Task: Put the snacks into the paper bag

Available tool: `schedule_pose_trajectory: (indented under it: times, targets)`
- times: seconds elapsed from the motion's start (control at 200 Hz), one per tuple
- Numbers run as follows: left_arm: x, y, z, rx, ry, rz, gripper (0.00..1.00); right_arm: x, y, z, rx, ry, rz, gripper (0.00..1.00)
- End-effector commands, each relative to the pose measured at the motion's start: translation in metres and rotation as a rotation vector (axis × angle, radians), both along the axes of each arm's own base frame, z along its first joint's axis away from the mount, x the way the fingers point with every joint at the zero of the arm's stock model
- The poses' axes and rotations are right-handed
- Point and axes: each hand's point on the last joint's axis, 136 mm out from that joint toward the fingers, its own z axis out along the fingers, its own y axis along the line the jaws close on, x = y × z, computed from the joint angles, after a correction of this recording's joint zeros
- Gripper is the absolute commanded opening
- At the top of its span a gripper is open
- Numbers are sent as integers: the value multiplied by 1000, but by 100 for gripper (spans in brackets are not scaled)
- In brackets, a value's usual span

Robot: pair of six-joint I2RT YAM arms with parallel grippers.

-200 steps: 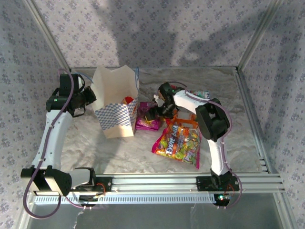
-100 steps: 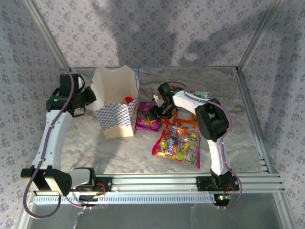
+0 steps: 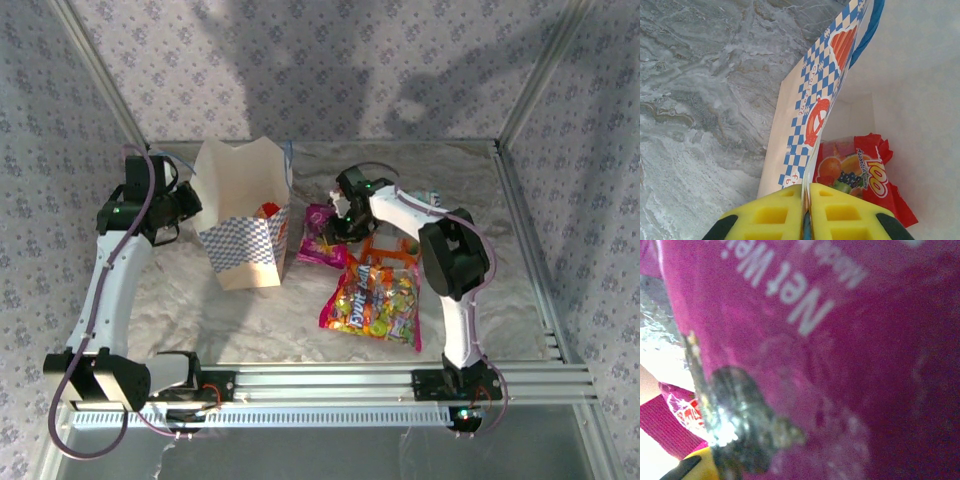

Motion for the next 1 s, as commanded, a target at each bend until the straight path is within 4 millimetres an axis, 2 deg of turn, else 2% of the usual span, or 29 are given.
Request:
schedule_pose_trajectory:
  times: [0.0, 0.105, 0.325, 0.53, 0.999]
  targets:
    - [-8, 2, 1, 7, 5, -9, 11, 18, -22, 29, -62, -99, -47, 26]
    - [-7, 1, 2, 6, 3, -11, 11, 25, -35, 39, -98, -141, -71, 24]
    - [-5, 1, 4, 3, -3, -10, 11, 35, -52, 72, -123, -234, -106, 20]
    - [-3, 0, 6, -2, -8, -10, 11, 39, -59, 98, -133, -303, -126, 18]
    - [-3, -1, 11, -2, -16, -18, 10, 39, -74, 139, -194, -450, -163, 16]
